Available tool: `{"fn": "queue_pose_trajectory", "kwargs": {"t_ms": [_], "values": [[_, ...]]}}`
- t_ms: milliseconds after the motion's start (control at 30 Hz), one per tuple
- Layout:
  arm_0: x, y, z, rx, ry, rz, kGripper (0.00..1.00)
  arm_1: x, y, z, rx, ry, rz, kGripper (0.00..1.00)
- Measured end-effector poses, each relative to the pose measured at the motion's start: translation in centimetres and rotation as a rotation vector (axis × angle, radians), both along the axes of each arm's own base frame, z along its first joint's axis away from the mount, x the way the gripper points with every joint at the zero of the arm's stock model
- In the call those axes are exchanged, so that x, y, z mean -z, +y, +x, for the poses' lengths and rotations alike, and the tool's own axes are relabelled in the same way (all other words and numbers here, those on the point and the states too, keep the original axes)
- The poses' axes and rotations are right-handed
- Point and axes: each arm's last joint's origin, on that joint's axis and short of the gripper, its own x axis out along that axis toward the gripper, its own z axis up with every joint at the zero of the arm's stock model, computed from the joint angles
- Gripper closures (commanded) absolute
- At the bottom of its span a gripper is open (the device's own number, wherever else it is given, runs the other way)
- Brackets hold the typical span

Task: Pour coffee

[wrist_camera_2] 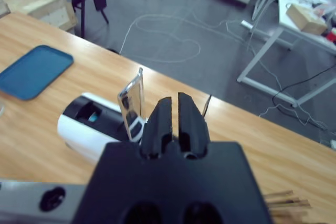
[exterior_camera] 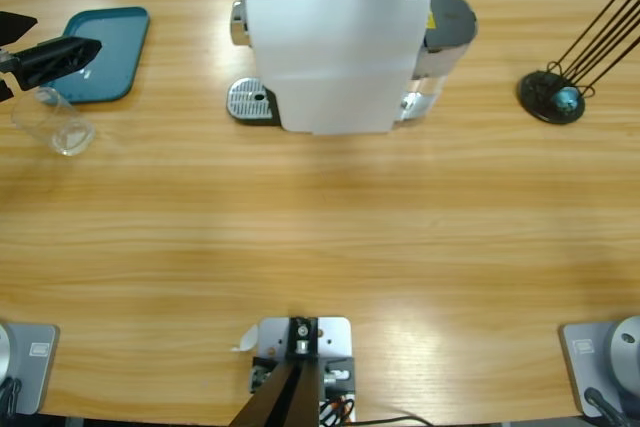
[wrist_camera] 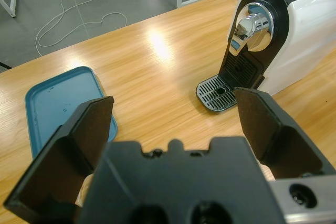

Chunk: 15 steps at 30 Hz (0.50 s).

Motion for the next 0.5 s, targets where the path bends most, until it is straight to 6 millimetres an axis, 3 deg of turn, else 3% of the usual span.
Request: {"fn": "queue_pose_trajectory", "kwargs": {"t_ms": [300,500], "values": [[0.0,0.0,0.0,0.001,0.001,0.000,0.017,5.2,3.1,2.4,0.006,-0.007,-0.094,1.000],[0.1,-0.3,0.2,0.015,0.005,-0.004,0.018,6.5,5.0,3.8,0.018,-0.009,-0.170,1.000]]}}
